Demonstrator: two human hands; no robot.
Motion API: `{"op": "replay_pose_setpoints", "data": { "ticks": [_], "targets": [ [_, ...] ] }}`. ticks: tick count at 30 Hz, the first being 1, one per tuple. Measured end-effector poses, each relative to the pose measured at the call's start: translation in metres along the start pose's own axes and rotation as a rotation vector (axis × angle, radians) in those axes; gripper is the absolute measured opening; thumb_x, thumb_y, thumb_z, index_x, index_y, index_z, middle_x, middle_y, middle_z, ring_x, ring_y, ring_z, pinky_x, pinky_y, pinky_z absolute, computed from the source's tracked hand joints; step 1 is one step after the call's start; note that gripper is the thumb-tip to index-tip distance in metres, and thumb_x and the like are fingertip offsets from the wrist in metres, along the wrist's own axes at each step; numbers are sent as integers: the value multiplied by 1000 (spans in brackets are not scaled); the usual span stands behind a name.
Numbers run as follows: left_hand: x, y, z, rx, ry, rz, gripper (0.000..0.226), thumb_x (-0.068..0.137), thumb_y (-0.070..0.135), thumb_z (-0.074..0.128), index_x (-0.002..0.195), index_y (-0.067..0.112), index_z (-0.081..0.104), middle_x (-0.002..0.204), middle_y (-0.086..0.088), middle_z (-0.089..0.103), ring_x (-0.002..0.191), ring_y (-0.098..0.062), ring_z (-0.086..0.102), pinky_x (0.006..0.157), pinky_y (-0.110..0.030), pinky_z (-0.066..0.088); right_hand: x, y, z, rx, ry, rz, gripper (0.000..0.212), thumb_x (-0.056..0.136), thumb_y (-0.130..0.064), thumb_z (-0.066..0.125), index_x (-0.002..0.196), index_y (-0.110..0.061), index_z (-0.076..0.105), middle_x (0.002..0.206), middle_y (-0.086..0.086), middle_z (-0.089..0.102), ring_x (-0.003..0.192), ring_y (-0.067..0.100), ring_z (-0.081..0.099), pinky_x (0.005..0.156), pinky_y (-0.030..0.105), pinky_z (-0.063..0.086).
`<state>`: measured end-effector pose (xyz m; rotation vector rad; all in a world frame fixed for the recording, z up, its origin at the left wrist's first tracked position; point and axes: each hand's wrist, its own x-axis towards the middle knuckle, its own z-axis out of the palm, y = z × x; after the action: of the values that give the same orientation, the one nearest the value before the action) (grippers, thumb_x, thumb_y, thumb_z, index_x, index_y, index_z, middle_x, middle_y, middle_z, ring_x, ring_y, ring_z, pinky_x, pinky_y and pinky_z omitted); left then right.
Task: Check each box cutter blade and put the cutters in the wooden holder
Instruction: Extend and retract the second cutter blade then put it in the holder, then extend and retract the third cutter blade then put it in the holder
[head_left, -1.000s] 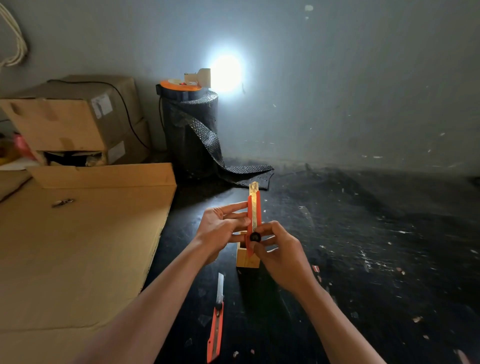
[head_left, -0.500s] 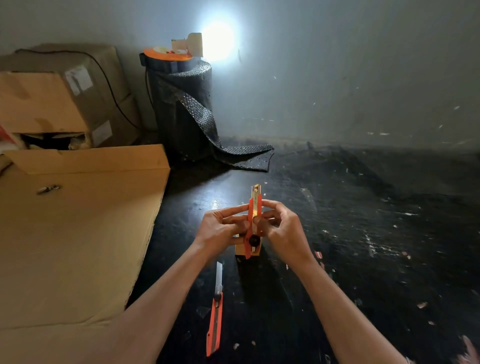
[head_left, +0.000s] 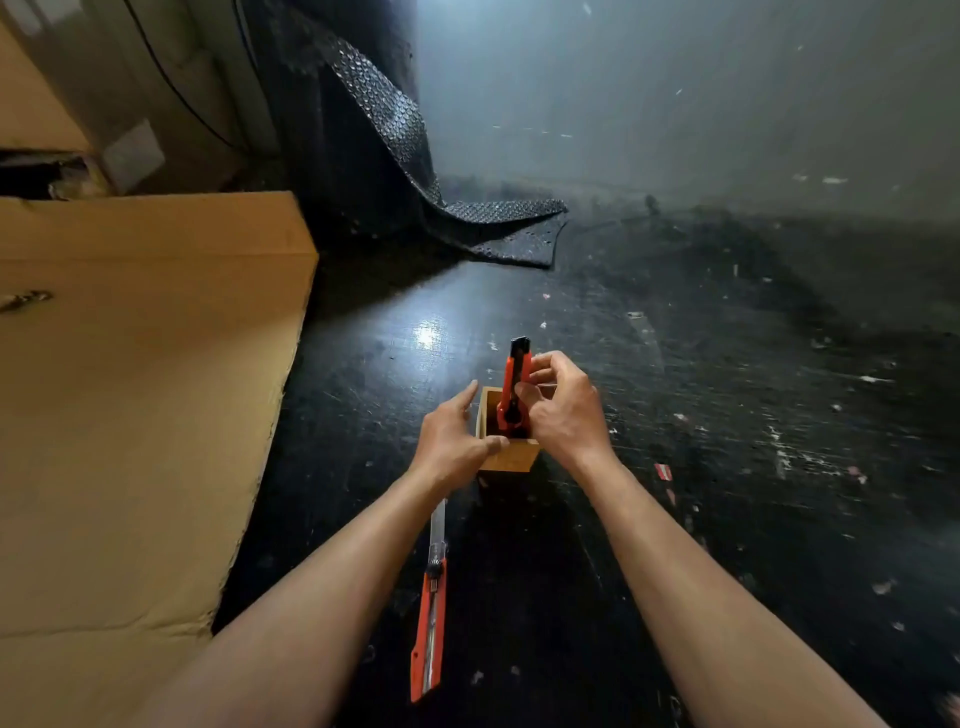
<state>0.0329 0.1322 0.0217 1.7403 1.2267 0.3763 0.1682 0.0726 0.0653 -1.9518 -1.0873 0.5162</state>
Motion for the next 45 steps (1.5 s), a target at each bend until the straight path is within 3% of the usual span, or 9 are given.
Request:
{"op": "replay_pose_setpoints", "data": {
  "ticks": [3,8,19,25,29,32,36,40,45],
  "targets": [
    [6,-8,6,-12,-36,-6,93,81,18,86,158,20,33,155,-9,51,139,-26,53,113,-46,46,4,10,16,-36,-17,31,9,96,-14,67,105,-16,67,97,-2,71,88,14,68,70,25,55],
    [10,-19,9,-97,-73,5,82,85,6,76,155,29,41,145,-4,62,134,-21,58,108,-44,52,7,23,34,-91,-62,103,9,94,-10,64,100,-17,68,93,-1,74,87,17,70,72,28,53],
    [8,-24,10,-126,-56,59,75,83,19,82,149,34,49,142,-1,65,131,-21,62,109,-47,51,0,26,32,-100,-8,135,18,94,-12,64,109,-16,73,104,4,78,97,19,72,86,32,57],
    [-21,-22,3,-61,22,14,75,86,11,80,152,11,45,151,-9,55,134,-24,59,110,-45,50,-27,21,18,-185,-31,49,20,93,-18,68,112,-16,71,107,4,76,98,19,72,87,37,60],
    [-58,-37,-6,30,81,11,66,86,11,80,146,12,54,140,-8,65,127,-20,63,108,-32,50,-61,21,20,-244,-132,26,19,95,-21,64,112,-17,70,108,3,75,99,19,70,87,39,60],
    [-87,-57,-11,134,97,7,52,86,8,77,136,15,64,126,-4,72,112,-14,68,93,-19,49,-94,24,34,-328,-288,19,21,95,-22,63,114,-16,69,110,4,75,100,21,70,88,43,59],
    [-116,-82,-13,151,61,-77,46,81,7,78,125,16,70,117,-3,75,106,-16,71,90,-23,54,-130,29,59,-365,-466,102,23,95,-24,63,117,-19,68,113,4,72,101,20,68,89,43,59],
    [-138,-102,-8,180,79,-193,36,92,13,70,128,13,68,117,-4,75,106,-16,70,88,-22,50,-157,37,83,-361,-619,174,17,96,-21,61,112,-20,67,104,0,70,93,16,69,86,41,61],
    [-157,-119,5,118,3,-279,31,94,7,69,124,12,71,115,-4,76,98,-10,68,85,-19,50,-184,46,101,-187,-552,274,25,95,-14,64,120,-20,64,109,-2,68,95,10,68,85,30,59]
  ]
}}
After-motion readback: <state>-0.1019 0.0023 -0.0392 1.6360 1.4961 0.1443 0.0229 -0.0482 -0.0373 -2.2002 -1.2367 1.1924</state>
